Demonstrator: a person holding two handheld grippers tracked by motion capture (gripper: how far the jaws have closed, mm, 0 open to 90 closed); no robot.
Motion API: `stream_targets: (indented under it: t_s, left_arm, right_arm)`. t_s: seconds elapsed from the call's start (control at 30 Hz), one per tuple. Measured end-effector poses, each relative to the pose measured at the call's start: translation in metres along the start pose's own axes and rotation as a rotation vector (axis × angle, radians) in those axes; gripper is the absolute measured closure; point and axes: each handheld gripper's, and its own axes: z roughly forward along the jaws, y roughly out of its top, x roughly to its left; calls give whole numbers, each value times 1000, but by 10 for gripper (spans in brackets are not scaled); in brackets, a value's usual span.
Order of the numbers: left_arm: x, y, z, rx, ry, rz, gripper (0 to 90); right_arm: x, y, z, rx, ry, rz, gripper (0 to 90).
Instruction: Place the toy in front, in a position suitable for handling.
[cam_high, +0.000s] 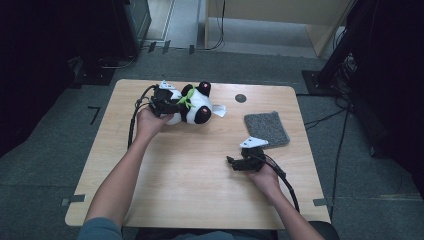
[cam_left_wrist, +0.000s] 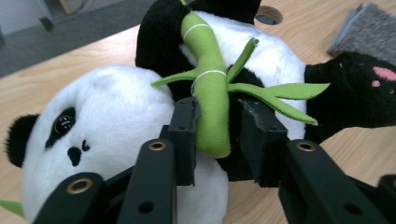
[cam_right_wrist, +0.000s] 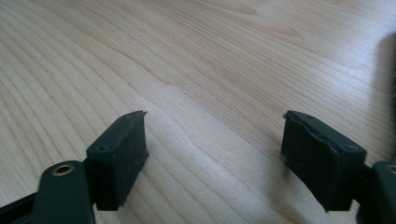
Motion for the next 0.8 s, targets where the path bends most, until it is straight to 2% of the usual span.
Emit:
stream_targets:
  t_s: [0.1, 0.13, 0.3, 0.43, 0.47, 0.57, 0.6, 0.7, 0.8]
  left_arm:
    - [2, -1, 1, 3, -14, -8, 733]
    - [2, -1, 0, 10, -24, -27, 755]
    - [-2, 1, -3, 14, -8, -1, 786]
    - [-2, 3, -8, -12, 0, -10, 803]
    - [-4, 5, -13, -32, -1, -11, 805]
    - [-7, 7, -16, -38, 1, -7, 806]
    - [-10, 7, -19, -25, -2, 7, 807]
    - [-13, 8, -22, -19, -11, 9, 808]
    - [-21, 11, -32, -39, -26, 9, 809]
  right_arm:
    - [-1, 0, -1, 0, -1, 9, 266]
    - [-1, 0, -1, -1, -4, 9, 272]
    - [-1, -1, -1, -7, -5, 8, 276]
    - [-2, -2, -1, -14, -5, 9, 282]
    - [-2, -2, -1, -14, -6, 10, 283]
    - [-2, -2, -2, -14, -6, 11, 285]
    - [-2, -2, -2, -15, -6, 10, 301]
    - [-4, -2, -2, -20, -4, 13, 324]
    - [-4, -2, -2, -20, -7, 17, 329]
